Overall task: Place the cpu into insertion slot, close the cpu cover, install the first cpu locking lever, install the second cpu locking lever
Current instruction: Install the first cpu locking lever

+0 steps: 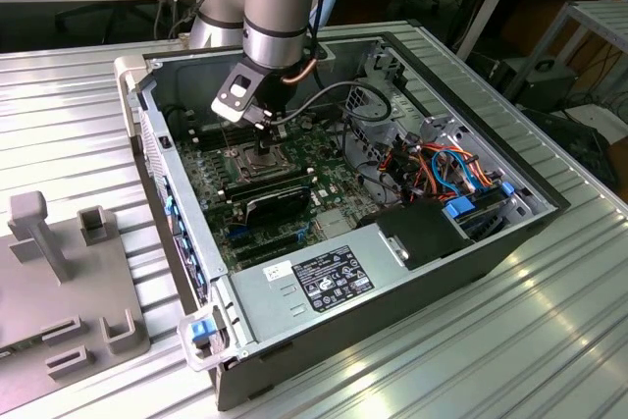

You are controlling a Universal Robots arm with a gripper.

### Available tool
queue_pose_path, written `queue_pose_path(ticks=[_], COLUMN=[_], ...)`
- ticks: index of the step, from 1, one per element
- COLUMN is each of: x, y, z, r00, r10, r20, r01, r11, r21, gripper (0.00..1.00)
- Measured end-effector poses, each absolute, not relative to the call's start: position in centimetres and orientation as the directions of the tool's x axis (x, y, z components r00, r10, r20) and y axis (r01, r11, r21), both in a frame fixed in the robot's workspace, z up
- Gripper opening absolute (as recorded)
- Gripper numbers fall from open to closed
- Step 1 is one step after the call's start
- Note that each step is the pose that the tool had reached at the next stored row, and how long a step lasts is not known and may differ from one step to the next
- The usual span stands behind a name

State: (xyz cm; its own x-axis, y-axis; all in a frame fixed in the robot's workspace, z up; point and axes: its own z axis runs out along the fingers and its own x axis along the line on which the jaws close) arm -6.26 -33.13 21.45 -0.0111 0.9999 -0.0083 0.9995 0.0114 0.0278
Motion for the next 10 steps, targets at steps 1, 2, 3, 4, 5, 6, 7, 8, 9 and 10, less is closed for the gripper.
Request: queue_pose_path(ticks=[1, 2, 3, 4, 5, 6, 7, 8, 9, 10], x=[-6.26, -6.26, -6.26, -6.26, -6.26, -6.26, -6.25, -6.25, -6.25, -6.25], y=[-33.13, -33.13, -33.13, -33.13, -33.13, -33.13, -33.13, -33.13, -33.13, -33.12], z=[21.45, 21.45, 21.45, 21.45, 21.45, 21.45, 21.45, 21.45, 21.45, 21.46], r00=[-0.011, -0.011, -0.011, -0.011, -0.011, -0.011, -0.011, -0.011, -0.011, -0.011], r10=[1.000, 1.000, 1.000, 1.000, 1.000, 1.000, 1.000, 1.000, 1.000, 1.000], r20=[-0.008, -0.008, -0.008, -0.008, -0.008, -0.008, -0.008, -0.008, -0.008, -0.008], r01=[1.000, 1.000, 1.000, 1.000, 1.000, 1.000, 1.000, 1.000, 1.000, 1.000], r11=[0.011, 0.011, 0.011, 0.011, 0.011, 0.011, 0.011, 0.011, 0.011, 0.011], r21=[0.028, 0.028, 0.028, 0.028, 0.028, 0.028, 0.028, 0.028, 0.028, 0.028], gripper=[0.11, 0.11, 0.11, 0.11, 0.11, 0.11, 0.11, 0.11, 0.11, 0.11])
